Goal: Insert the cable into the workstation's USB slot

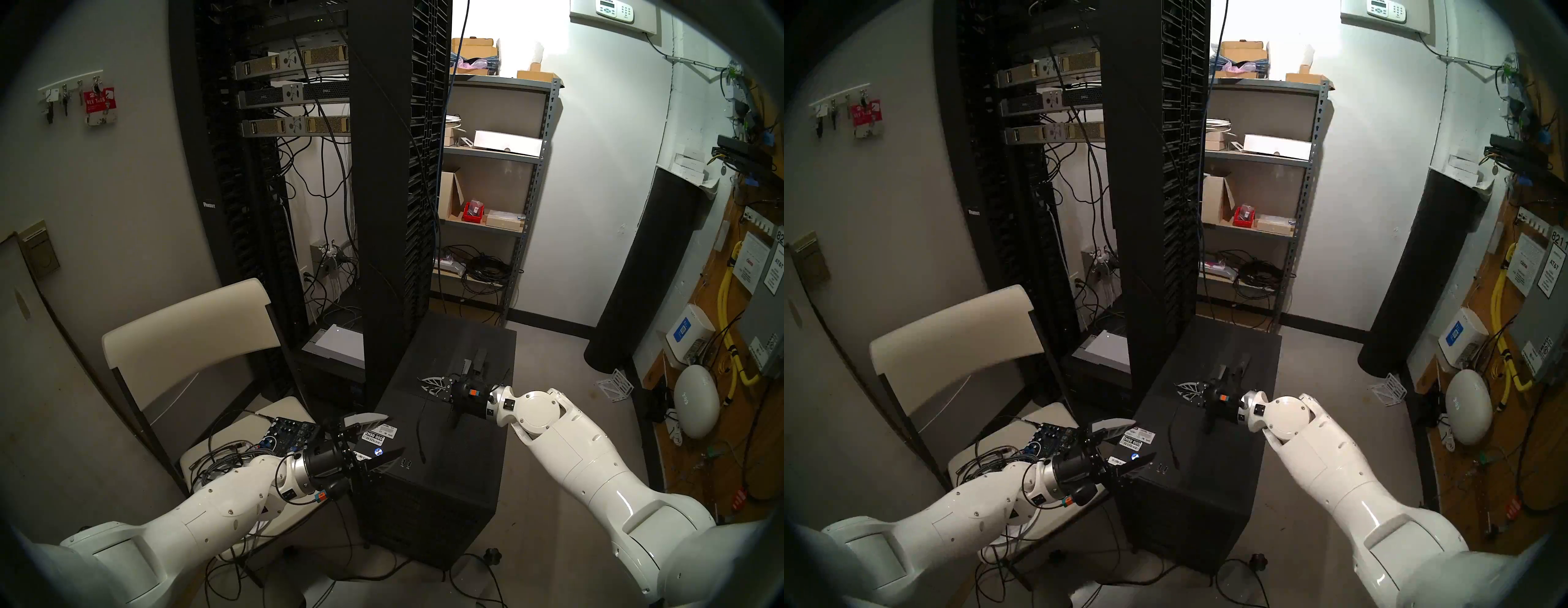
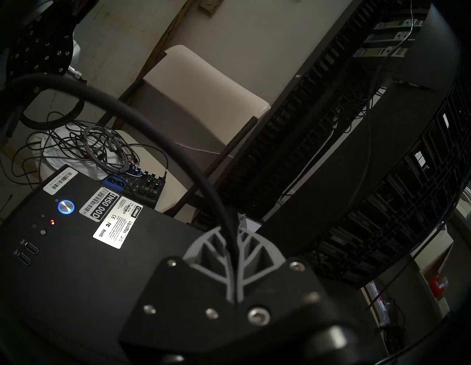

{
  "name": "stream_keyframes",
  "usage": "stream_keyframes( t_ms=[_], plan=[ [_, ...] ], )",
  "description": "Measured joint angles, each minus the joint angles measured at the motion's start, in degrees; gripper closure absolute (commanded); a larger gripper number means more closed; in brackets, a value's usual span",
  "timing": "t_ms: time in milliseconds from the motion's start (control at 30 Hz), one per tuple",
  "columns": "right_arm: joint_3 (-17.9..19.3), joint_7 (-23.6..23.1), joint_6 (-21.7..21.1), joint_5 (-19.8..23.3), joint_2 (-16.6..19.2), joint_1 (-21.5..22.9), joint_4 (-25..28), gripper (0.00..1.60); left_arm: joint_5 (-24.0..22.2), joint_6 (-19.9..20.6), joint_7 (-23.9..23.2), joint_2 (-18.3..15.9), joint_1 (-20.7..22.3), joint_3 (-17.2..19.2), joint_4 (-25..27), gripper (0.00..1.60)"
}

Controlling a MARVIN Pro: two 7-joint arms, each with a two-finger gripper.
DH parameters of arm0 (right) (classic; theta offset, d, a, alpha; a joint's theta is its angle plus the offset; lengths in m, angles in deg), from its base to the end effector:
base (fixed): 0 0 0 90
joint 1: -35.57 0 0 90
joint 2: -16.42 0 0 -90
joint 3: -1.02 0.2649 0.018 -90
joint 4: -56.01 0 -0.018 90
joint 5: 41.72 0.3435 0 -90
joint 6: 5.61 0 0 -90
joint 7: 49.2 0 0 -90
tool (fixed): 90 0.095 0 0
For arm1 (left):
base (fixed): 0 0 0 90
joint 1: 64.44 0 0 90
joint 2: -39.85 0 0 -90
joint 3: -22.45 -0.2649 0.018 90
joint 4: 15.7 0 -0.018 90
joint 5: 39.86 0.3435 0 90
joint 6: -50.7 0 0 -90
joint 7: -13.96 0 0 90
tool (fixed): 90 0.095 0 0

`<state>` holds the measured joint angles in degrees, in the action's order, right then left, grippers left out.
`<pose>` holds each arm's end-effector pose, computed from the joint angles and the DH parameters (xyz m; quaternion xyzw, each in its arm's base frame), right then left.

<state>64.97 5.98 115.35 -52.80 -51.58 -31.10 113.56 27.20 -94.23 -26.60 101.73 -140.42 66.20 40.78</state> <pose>0.4878 0.0232 -0.3588 -0.5436 -0.5772 -0.6020 0.0945 0.3577 -0.0513 -0.4267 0.2383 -0.5672 0.7884 0.0016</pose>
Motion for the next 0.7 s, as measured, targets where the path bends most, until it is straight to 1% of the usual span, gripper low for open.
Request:
stream_keyframes(
  t_ms=[100,233,300,333,700],
  plan=[
    [0.0,0.1,0.0,-0.1,-0.1,0.0,0.0,1.60,-2.9,0.0,-0.1,0.1,-1.2,0.0,0.4,0.00],
    [0.0,0.1,0.0,-0.2,-0.2,0.1,0.0,1.60,-5.3,0.0,-0.2,0.2,-2.0,0.0,1.0,0.07],
    [0.0,0.2,0.1,-0.3,-0.3,0.1,0.0,1.60,-7.3,-0.1,-0.2,0.3,-2.6,0.0,1.6,0.04],
    [0.0,0.2,0.1,-0.4,-0.3,0.1,0.0,1.60,-8.1,-0.1,-0.3,0.3,-2.9,0.0,1.9,0.00],
    [0.0,0.5,0.1,-0.9,-0.6,0.3,0.0,1.60,-14.5,-0.1,-1.1,0.3,-4.8,-0.5,4.6,0.00]
  ],
)
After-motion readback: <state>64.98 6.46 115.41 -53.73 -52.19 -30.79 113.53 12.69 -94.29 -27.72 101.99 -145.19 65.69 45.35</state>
